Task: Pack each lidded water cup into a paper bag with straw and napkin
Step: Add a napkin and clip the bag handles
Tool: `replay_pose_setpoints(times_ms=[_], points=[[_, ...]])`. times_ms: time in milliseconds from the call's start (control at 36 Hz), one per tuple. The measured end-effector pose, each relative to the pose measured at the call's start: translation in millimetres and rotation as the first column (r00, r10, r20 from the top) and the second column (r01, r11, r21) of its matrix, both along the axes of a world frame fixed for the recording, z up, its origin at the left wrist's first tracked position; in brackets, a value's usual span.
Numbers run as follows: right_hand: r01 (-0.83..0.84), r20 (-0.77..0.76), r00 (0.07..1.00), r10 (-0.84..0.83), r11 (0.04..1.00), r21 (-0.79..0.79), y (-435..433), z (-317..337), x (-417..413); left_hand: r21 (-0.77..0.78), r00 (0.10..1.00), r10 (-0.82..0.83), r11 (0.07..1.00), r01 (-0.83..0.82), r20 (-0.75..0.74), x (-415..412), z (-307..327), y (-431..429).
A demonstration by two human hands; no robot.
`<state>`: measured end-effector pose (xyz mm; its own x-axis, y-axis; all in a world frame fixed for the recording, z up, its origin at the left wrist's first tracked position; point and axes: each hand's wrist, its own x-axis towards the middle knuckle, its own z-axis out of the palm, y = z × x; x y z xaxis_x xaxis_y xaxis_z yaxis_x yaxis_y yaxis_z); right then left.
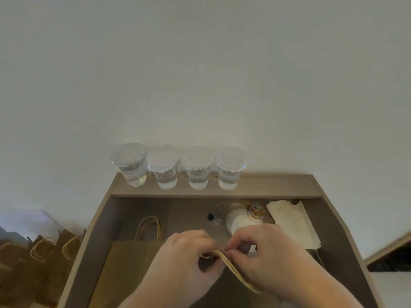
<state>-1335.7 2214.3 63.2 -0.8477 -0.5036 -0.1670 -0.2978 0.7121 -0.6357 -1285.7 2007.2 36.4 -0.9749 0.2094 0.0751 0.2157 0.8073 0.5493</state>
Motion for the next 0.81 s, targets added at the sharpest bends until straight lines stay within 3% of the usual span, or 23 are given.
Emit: replay_pose_setpoints(times_ms=[111,389,639,806], points=[[-0.004,0.002,1.0,0.004,1.0,0.001,1.2,1.5,7.7,0.074,0.999,-0.007,0.997,0.005,0.032,-0.8,0.0,-2.6],[-0.008,0.103,0.995,-0.004,0.994,0.112,-3.5,12.2,9.3,0.037,0.996,-0.085,0.996,0.084,0.02,-2.9,-1.3,-6.7],[-0.038,0.009,0.999,0.036,0.969,0.245,-9.1,16.8,6.8,0.005,0.997,-0.057,0.998,0.057,-0.061,-1.3,-3.5,-4.7],[-0.042,-0.077,0.994,0.072,0.94,0.338,-16.0,12.7,6.7,-0.052,0.997,-0.077,0.996,0.077,0.012,1.0,-0.5,-13.5]])
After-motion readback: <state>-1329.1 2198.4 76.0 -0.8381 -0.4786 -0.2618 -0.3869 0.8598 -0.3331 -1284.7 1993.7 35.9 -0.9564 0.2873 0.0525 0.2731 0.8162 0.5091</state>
